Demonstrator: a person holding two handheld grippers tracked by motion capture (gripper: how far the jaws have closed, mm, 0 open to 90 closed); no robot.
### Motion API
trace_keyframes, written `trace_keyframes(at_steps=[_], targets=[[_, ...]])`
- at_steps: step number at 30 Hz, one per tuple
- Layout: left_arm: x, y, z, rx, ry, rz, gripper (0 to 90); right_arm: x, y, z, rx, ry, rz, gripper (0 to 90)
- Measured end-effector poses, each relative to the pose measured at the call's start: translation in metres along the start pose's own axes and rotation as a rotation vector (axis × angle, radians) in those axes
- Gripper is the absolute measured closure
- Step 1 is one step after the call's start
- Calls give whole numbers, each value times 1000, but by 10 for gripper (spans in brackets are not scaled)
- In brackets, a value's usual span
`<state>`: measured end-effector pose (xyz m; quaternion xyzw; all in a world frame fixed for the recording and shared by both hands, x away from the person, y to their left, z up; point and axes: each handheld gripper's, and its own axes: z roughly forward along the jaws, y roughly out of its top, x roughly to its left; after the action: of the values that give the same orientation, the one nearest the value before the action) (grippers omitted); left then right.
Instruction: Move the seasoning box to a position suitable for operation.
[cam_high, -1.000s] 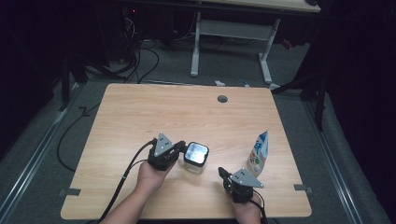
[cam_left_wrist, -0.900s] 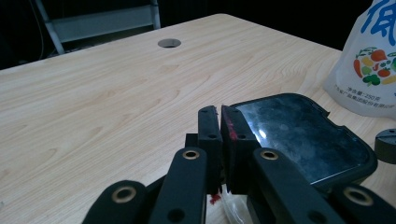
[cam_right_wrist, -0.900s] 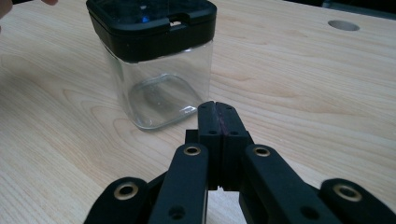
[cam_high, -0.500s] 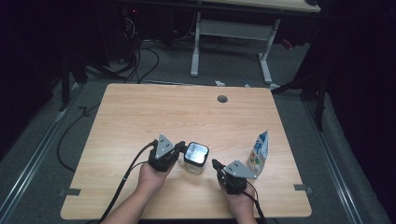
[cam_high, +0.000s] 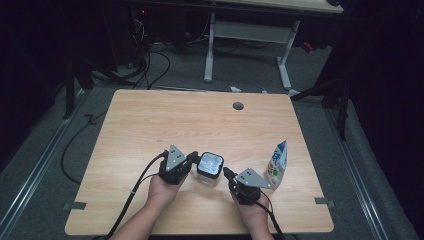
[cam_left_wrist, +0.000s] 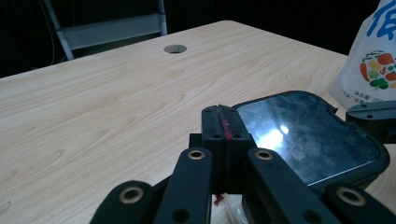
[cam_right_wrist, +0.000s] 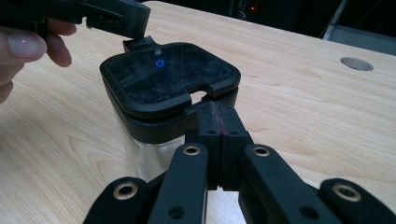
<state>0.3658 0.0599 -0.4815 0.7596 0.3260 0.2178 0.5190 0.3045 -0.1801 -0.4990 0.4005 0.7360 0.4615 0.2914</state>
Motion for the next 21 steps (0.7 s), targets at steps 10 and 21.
trace_keyframes(at_steps=[10,21], targets=[[2,-2,0,-4,5,-16,900,2,4,0,-4,12,-11,897],[2,-3,2,-2,6,-23,900,8,20,5,-20,29,-35,894]])
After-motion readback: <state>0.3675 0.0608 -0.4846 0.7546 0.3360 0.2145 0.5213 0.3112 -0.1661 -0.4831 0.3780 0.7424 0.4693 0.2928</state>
